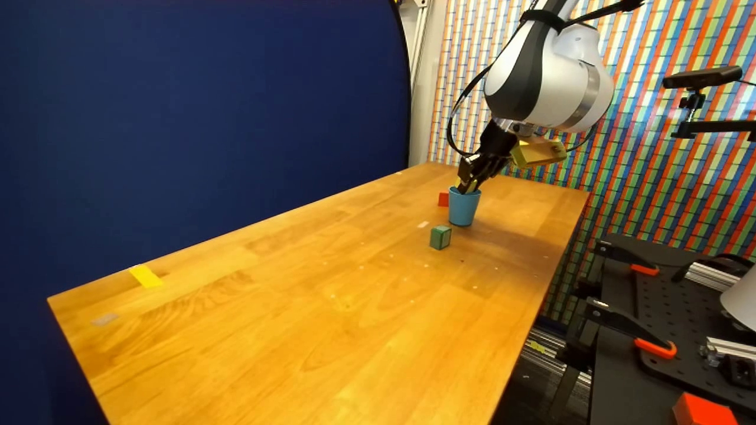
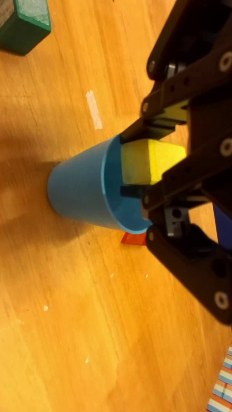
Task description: Put the yellow block in the cup
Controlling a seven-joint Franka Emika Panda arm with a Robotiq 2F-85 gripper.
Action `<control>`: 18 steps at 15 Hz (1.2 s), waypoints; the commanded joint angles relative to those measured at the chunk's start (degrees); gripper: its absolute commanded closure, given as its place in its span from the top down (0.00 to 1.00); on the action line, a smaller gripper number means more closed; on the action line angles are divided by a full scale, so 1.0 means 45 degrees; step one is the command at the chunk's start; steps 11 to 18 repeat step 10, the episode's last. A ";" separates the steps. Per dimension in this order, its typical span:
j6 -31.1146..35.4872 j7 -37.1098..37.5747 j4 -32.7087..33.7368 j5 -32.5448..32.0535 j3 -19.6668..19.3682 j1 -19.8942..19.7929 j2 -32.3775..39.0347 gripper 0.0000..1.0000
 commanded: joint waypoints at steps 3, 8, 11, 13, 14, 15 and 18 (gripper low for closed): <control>-0.0689 -0.0305 0.0581 0.0229 -0.0643 0.0318 0.0017 0.82; -0.1893 0.1109 0.0402 -0.1360 -0.1224 0.0369 -0.0112 0.95; -0.2256 0.1559 0.0337 -0.1799 -0.1640 0.0581 -0.0323 1.00; -0.2256 0.1559 0.0337 -0.1799 -0.1640 0.0581 -0.0323 1.00; -0.2256 0.1559 0.0337 -0.1799 -0.1640 0.0581 -0.0323 1.00; -0.2256 0.1559 0.0337 -0.1799 -0.1640 0.0581 -0.0323 1.00; -0.2256 0.1559 0.0337 -0.1799 -0.1640 0.0581 -0.0323 1.00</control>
